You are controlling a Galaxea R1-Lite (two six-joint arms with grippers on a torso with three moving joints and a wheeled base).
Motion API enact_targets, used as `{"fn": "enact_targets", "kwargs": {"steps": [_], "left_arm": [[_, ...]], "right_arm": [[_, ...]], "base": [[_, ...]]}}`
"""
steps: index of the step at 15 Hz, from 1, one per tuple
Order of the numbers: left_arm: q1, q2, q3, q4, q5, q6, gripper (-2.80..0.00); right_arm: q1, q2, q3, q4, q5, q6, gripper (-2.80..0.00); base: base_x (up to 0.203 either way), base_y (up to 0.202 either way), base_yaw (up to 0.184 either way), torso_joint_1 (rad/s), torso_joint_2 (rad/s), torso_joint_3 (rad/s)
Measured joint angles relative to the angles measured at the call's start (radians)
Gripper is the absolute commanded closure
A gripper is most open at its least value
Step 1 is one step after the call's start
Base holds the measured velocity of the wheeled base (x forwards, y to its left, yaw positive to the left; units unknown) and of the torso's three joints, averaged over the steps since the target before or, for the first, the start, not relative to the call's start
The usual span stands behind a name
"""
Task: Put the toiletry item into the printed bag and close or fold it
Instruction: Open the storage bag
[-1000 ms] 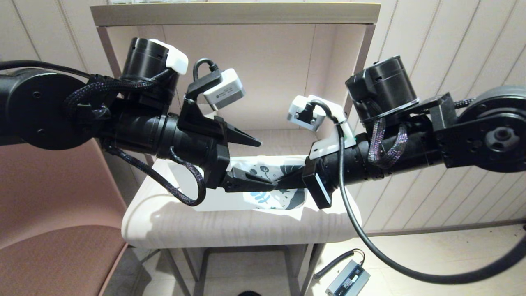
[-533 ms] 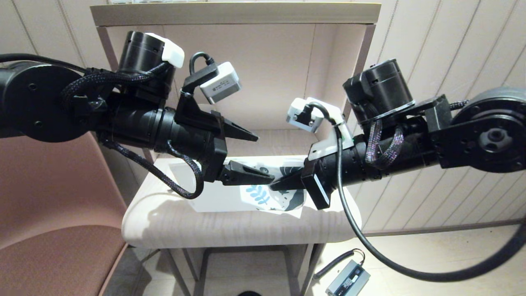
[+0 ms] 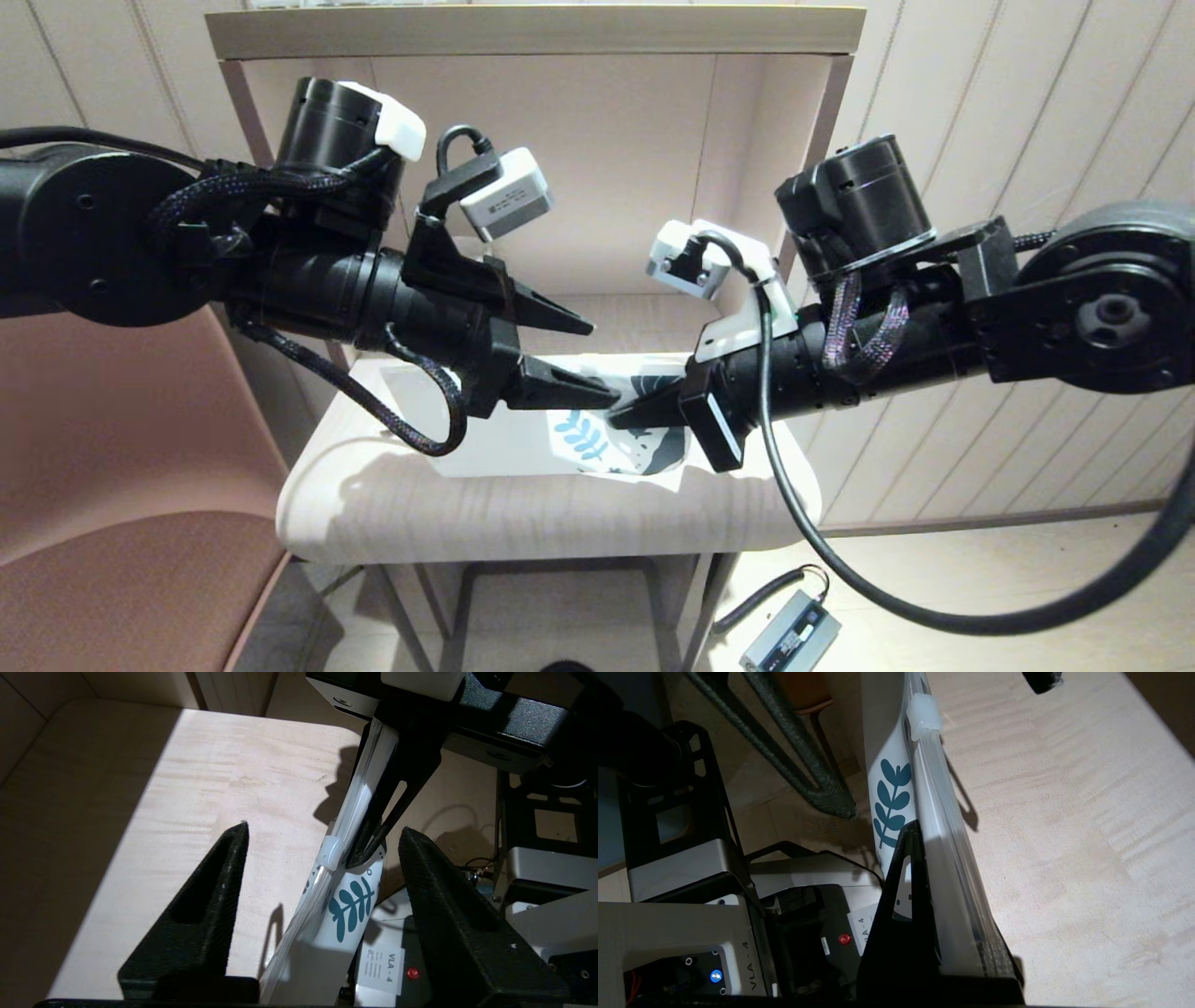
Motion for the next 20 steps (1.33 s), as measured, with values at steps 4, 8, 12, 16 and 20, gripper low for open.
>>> {"fn": "enact_targets", "kwargs": {"steps": [4, 8, 12, 16, 20], "left_arm": [[0.001, 0.002, -0.002, 0.001, 0.000, 0.000, 0.00], [0.000, 0.004, 0.011, 0.000, -0.001, 0.000, 0.00], [0.001, 0.004, 0.033, -0.002, -0.001, 0.016, 0.00], [0.007, 0.005, 0.042, -0.005, -0.004, 0.016, 0.00], [0.018, 0.005, 0.043, -0.006, -0.005, 0.016, 0.00]], "right_arm": [[0.000, 0.001, 0.001, 0.000, 0.001, 0.000, 0.00], [0.000, 0.003, -0.001, 0.000, 0.001, 0.000, 0.00], [0.000, 0.008, -0.007, 0.000, 0.001, 0.000, 0.00], [-0.004, 0.004, -0.004, -0.001, 0.003, 0.000, 0.00], [-0.023, -0.008, 0.009, -0.002, 0.003, 0.000, 0.00]], "base": [[0.000, 0.000, 0.000, 0.000, 0.00, 0.000], [0.000, 0.000, 0.000, 0.000, 0.00, 0.000], [0.000, 0.000, 0.000, 0.000, 0.00, 0.000], [0.000, 0.000, 0.000, 0.000, 0.00, 0.000], [0.000, 0.000, 0.000, 0.000, 0.00, 0.000]]}}
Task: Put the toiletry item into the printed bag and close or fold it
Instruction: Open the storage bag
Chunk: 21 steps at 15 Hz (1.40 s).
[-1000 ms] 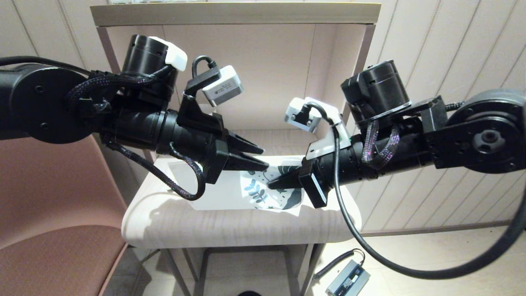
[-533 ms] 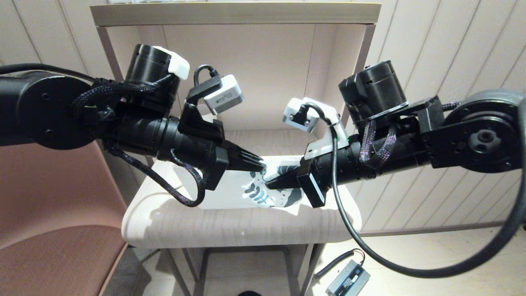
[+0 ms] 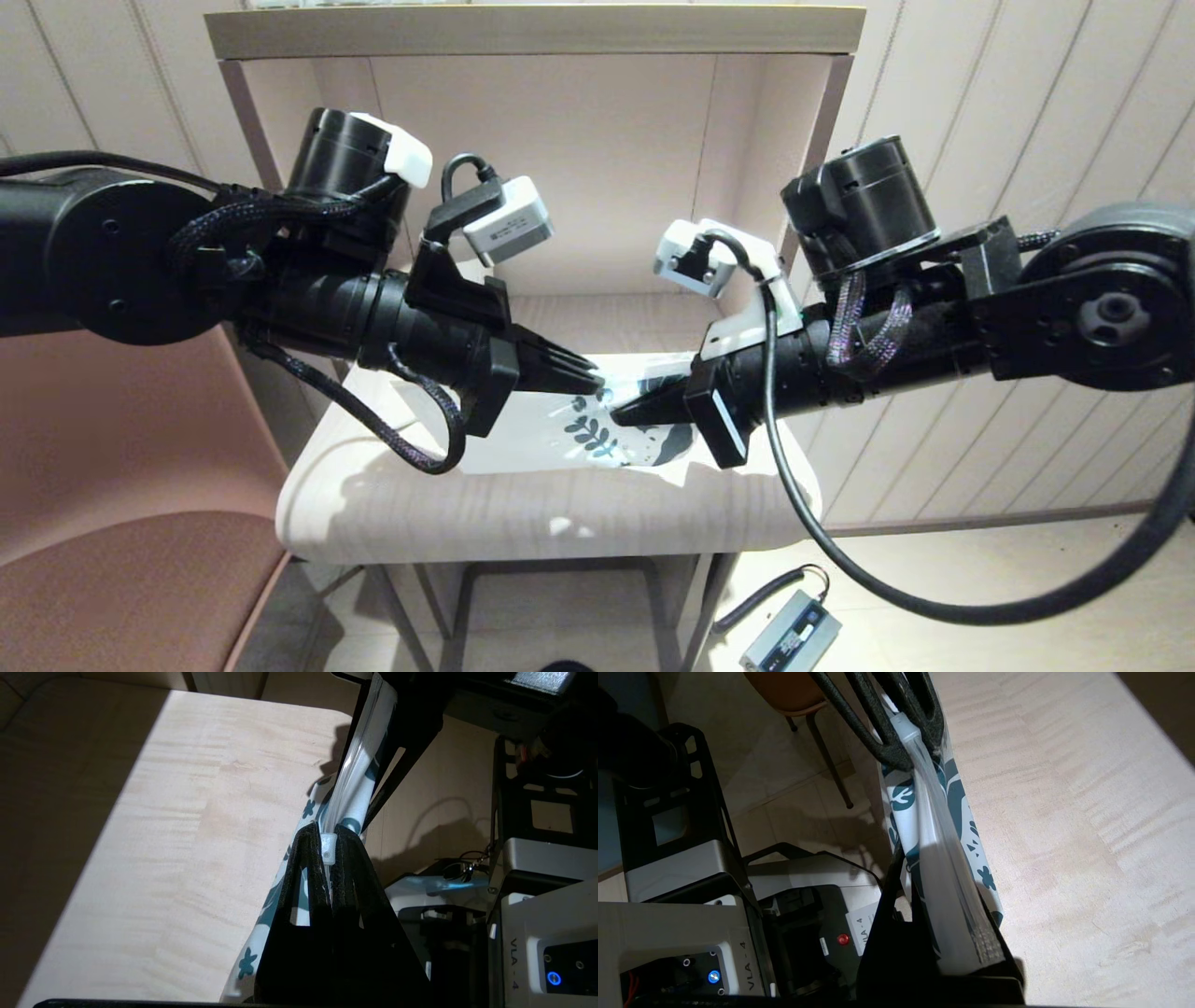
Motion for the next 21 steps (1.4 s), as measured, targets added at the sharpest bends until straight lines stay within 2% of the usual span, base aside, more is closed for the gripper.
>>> {"fn": "enact_targets", "kwargs": {"steps": [11, 21], "left_arm": [[0.078, -0.011, 0.047, 0.000, -0.011, 0.008, 0.00], [0.180, -0.044, 0.115, 0.000, -0.094, 0.009, 0.00]], "right_arm": [[-0.040, -0.065, 0.033, 0.000, 0.019, 0.000, 0.00], [-0.061, -0.126, 0.072, 0.000, 0.024, 0.002, 0.00]], "base": [[0.000, 0.000, 0.000, 0.000, 0.00, 0.000], [0.000, 0.000, 0.000, 0.000, 0.00, 0.000]]}}
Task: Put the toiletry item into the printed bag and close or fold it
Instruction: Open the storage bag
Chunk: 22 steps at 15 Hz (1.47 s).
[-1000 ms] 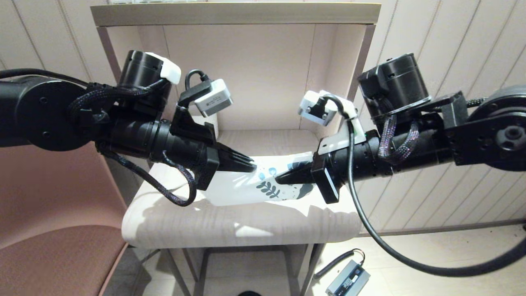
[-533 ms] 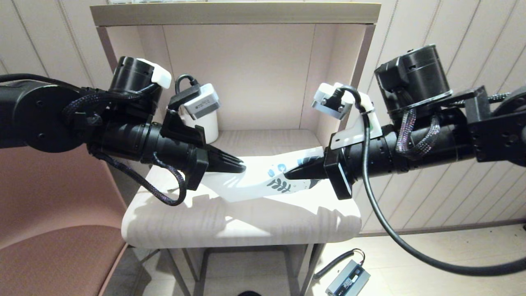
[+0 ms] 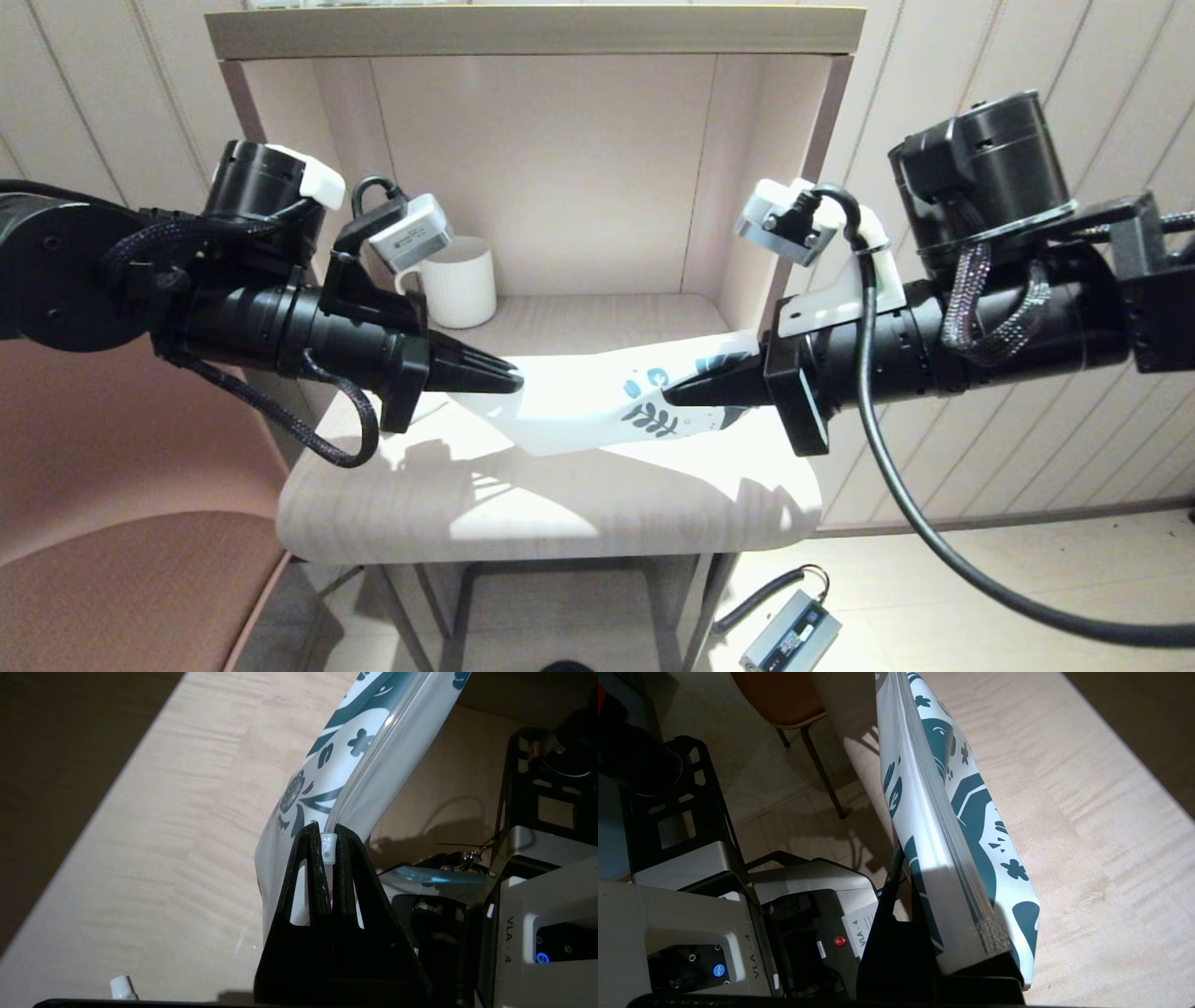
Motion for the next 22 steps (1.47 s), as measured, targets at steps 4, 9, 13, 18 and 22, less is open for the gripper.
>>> {"fn": "enact_targets", "kwargs": {"steps": [4, 9, 13, 18, 22], "left_arm": [[0.031, -0.006, 0.036, -0.002, -0.042, 0.000, 0.00], [0.067, -0.008, 0.052, -0.002, -0.063, 0.000, 0.00], [0.071, -0.007, 0.050, -0.003, -0.067, 0.000, 0.00], [0.071, 0.001, 0.027, -0.004, -0.090, -0.002, 0.00], [0.070, 0.009, 0.026, -0.005, -0.101, -0.002, 0.00]], "right_arm": [[-0.004, -0.016, 0.002, 0.000, 0.000, 0.000, 0.00], [-0.026, -0.029, 0.006, 0.000, 0.012, 0.001, 0.00], [-0.027, -0.031, 0.008, 0.000, 0.012, 0.002, 0.00], [-0.022, -0.033, 0.025, 0.000, 0.020, 0.000, 0.00], [-0.019, -0.034, 0.027, 0.000, 0.023, 0.000, 0.00]], "base": [[0.000, 0.000, 0.000, 0.000, 0.00, 0.000], [0.000, 0.000, 0.000, 0.000, 0.00, 0.000], [0.000, 0.000, 0.000, 0.000, 0.00, 0.000], [0.000, 0.000, 0.000, 0.000, 0.00, 0.000], [0.000, 0.000, 0.000, 0.000, 0.00, 0.000]]}}
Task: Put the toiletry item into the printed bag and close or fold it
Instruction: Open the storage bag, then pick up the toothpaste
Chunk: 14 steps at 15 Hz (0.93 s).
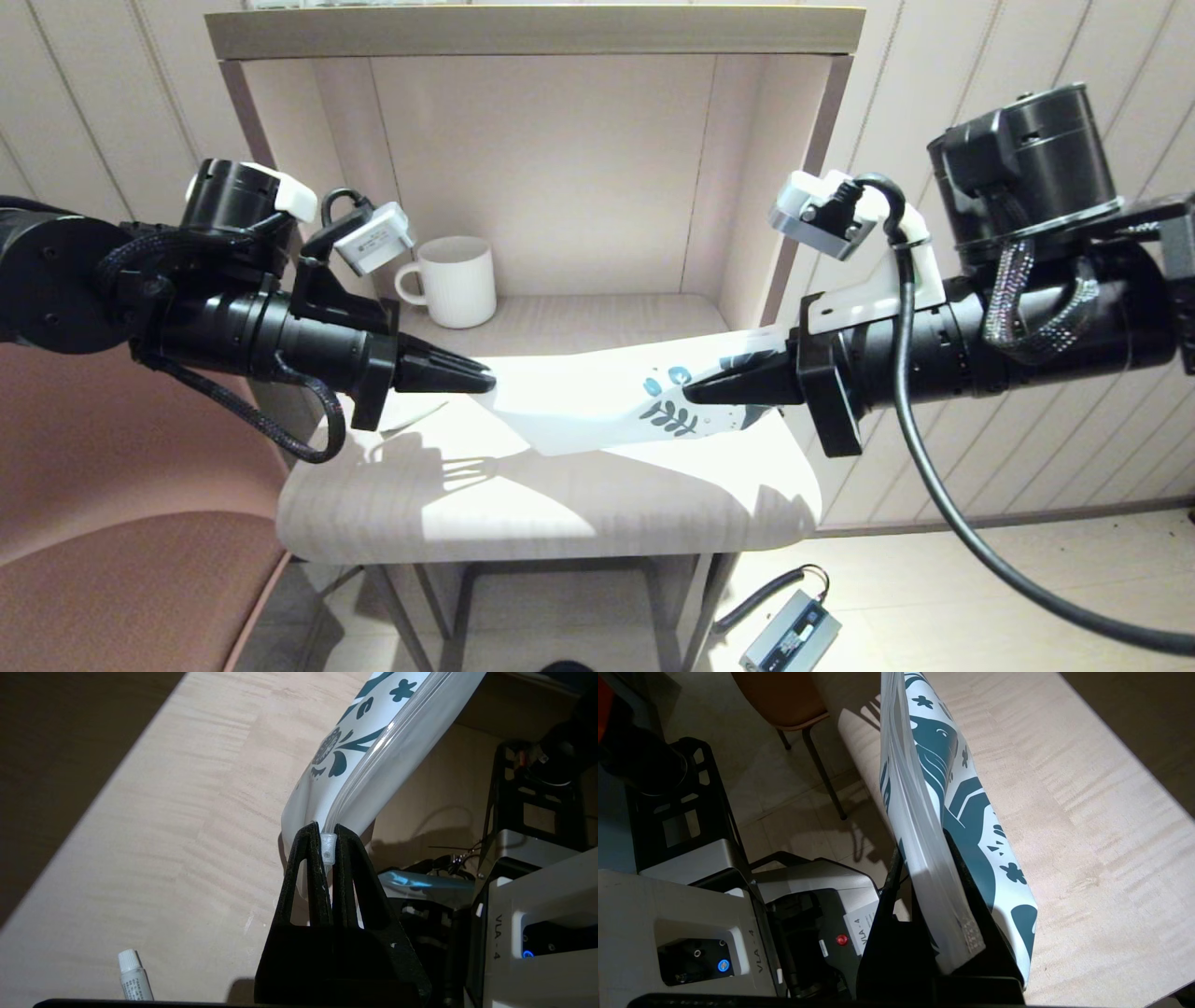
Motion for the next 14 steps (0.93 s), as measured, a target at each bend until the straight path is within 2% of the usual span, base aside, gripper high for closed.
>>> {"fn": "enact_targets", "kwargs": {"steps": [1, 11, 14], "left_arm": [[0.001, 0.003, 0.000, 0.000, -0.010, 0.001, -2.80], [0.001, 0.016, 0.016, -0.020, -0.041, 0.001, -2.80], [0.003, 0.029, 0.053, -0.027, -0.085, 0.004, -2.80]], "right_arm": [[0.000, 0.000, 0.000, 0.000, 0.000, 0.000, 0.00], [-0.004, 0.009, 0.003, -0.001, 0.034, 0.003, 0.00], [-0.005, 0.011, 0.002, -0.032, 0.036, 0.006, 0.00]], "base": [[0.000, 0.000, 0.000, 0.000, 0.00, 0.000], [0.000, 0.000, 0.000, 0.000, 0.00, 0.000], [0.000, 0.000, 0.000, 0.000, 0.00, 0.000]]}}
